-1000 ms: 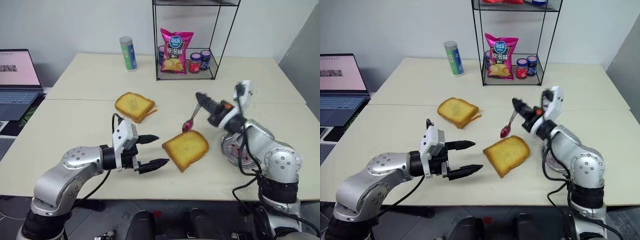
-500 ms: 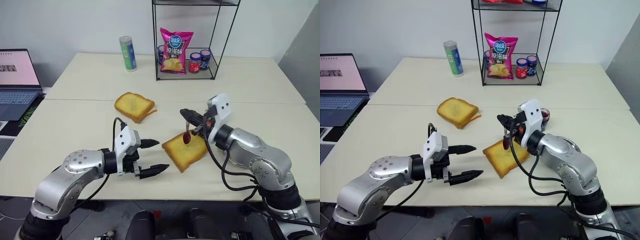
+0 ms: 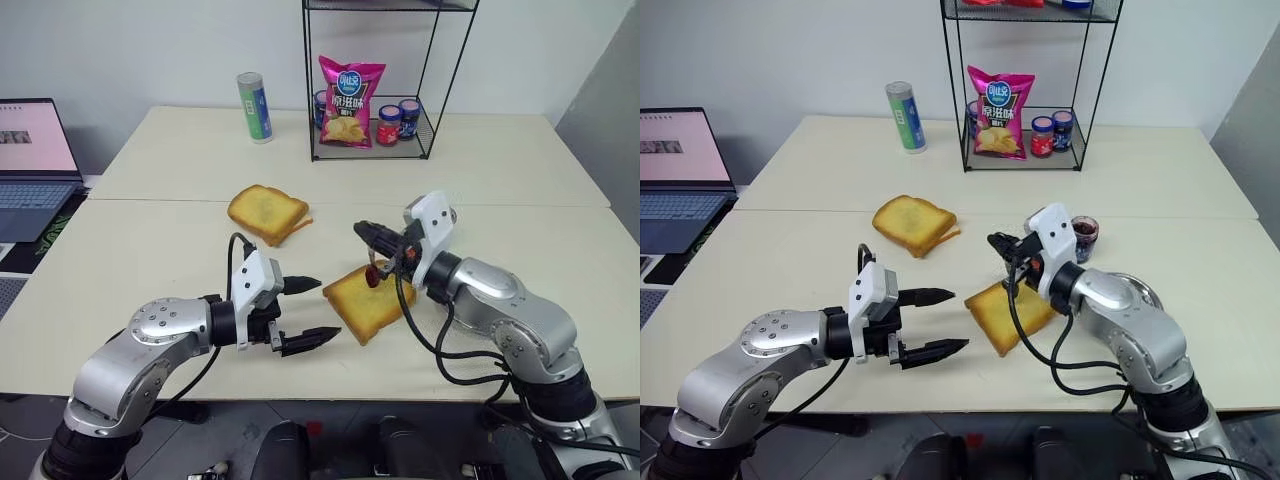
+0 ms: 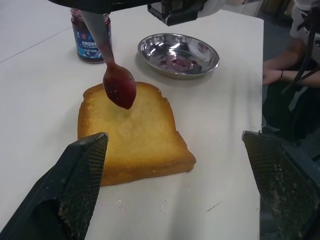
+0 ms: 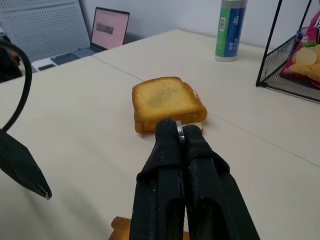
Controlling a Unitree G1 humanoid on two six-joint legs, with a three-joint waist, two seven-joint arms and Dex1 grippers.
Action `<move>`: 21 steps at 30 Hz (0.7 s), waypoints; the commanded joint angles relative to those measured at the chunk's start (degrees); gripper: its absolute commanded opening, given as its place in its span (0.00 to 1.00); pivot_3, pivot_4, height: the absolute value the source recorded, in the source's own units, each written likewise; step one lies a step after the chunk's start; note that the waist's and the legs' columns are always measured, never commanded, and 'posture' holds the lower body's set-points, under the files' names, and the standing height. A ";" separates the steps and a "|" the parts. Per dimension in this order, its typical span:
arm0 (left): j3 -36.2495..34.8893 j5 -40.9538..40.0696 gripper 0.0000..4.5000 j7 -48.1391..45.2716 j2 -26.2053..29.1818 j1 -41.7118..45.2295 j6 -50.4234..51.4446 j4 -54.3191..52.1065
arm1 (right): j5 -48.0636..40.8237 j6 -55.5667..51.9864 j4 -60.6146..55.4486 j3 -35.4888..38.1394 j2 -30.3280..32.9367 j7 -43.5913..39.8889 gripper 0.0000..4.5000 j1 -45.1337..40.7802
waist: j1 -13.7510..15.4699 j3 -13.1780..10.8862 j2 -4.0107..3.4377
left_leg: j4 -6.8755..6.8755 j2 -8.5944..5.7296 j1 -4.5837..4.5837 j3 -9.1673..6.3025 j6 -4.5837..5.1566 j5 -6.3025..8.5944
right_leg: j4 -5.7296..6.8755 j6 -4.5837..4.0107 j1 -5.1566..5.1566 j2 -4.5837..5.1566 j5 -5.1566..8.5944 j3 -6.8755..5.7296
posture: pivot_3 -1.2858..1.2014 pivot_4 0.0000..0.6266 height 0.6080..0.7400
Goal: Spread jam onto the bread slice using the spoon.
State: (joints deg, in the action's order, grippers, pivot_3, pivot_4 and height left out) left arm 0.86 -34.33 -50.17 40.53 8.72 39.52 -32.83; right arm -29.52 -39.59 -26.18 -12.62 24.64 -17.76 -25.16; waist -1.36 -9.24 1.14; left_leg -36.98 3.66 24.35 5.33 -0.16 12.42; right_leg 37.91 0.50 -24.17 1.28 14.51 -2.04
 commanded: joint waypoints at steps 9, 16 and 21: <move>0.75 1.94 1.00 1.25 -1.97 1.68 -3.48 2.43 | 1.09 -0.38 -2.66 2.76 -1.69 -3.27 0.00 -0.44 | 0.02 0.00 0.00 | -0.01 0.00 0.00 0.00 0.00 0.00 | 0.02 0.00 0.00 0.00 0.00 0.00 | 0.52 0.24 1.00; 1.04 2.11 1.00 0.86 -1.85 2.10 -3.87 2.71 | 2.23 0.12 -2.82 2.34 -1.78 -4.41 0.00 -0.42 | 0.02 0.00 0.01 | -0.02 0.00 -0.01 -0.01 0.00 0.00 | 0.04 -0.01 0.00 0.00 0.00 -0.01 | 0.52 0.24 1.00; 0.78 1.87 1.00 0.75 -1.63 2.08 -3.49 2.39 | 1.22 -0.33 -1.50 2.86 -4.38 -3.54 0.00 0.03 | 0.02 0.00 0.01 | -0.01 0.00 0.00 0.00 0.00 0.00 | 0.03 -0.01 0.00 0.00 0.00 -0.01 | 0.52 0.24 1.00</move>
State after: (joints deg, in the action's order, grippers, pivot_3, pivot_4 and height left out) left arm 2.01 -32.19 -49.29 38.59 10.19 36.89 -29.03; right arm -27.74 -40.40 -26.19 -11.30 21.43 -21.42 -24.86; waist -1.34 -9.24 1.14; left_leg -36.99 3.66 24.34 5.32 -0.16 12.42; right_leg 37.95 0.49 -24.17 1.28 14.51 -2.05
